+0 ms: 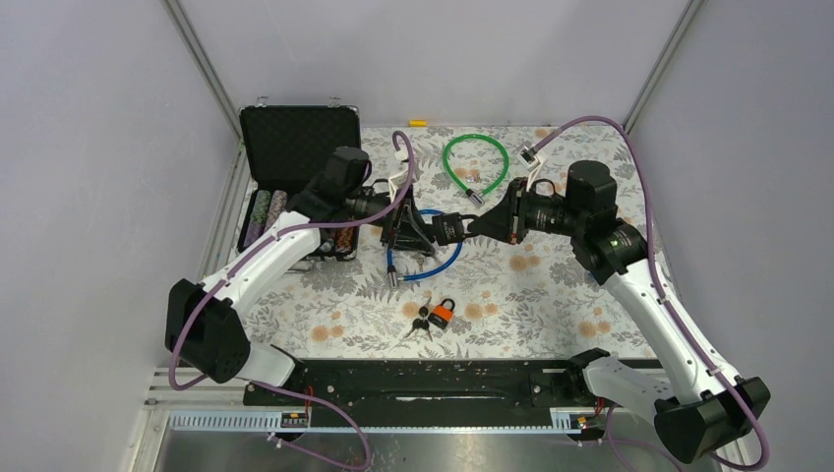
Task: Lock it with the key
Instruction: Lock the lock.
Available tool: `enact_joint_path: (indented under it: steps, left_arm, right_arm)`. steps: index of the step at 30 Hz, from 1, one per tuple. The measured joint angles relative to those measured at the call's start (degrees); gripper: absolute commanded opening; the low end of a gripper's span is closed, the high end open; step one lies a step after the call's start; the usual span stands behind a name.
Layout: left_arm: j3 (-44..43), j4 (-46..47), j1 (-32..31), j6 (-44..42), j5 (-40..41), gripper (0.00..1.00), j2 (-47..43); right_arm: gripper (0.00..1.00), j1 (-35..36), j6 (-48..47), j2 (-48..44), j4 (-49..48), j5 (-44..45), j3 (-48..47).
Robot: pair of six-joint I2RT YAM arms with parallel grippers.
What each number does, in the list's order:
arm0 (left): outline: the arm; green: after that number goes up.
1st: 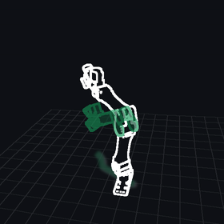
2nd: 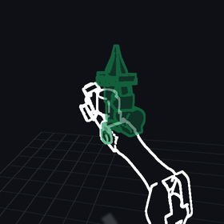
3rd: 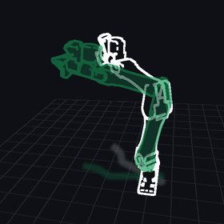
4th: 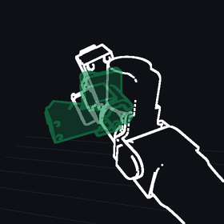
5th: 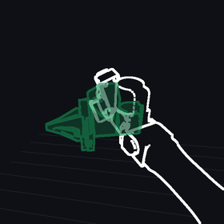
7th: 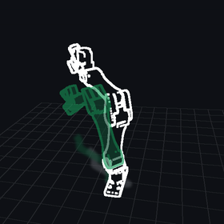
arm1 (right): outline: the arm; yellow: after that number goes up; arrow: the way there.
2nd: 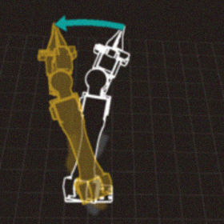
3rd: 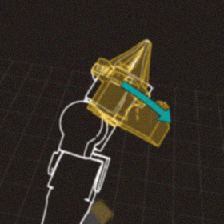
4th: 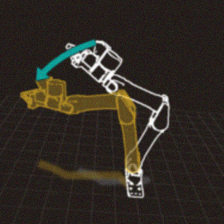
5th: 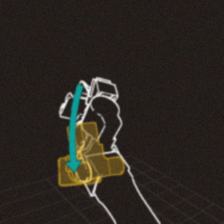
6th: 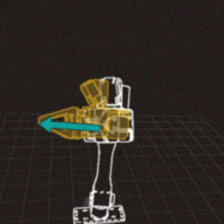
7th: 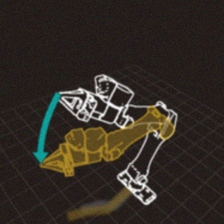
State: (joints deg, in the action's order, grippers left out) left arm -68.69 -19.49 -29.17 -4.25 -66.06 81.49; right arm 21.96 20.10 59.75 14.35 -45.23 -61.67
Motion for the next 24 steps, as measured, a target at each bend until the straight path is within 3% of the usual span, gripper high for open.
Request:
enact_joint_path:
  steps: [4, 8, 16, 24]
  left_arm:
    - [-0.7, -0.8, 0.1, -1.3, -2.8, 0.3, 0.5]
    - [-2.3, -1.5, 0.3, -1.9, -5.3, 0.0, 1.2]
    - [-2.7, -1.4, 0.7, -3.3, -6.6, 0.0, 1.2]
    - [0.2, 0.3, 4.4, -3.7, -8.3, 0.0, -0.9]
  right_arm:
    - [0.0, 0.0, 0.1, -0.7, -1.3, -2.1, 0.0]
    - [0.0, 0.0, -0.3, -1.2, -2.1, -3.5, 0.0]
    - [0.0, -0.2, -0.5, -2.0, -3.8, -3.3, 0.4]
    - [0.0, -0.3, 0.6, -9.1, -9.3, 1.5, 3.7]
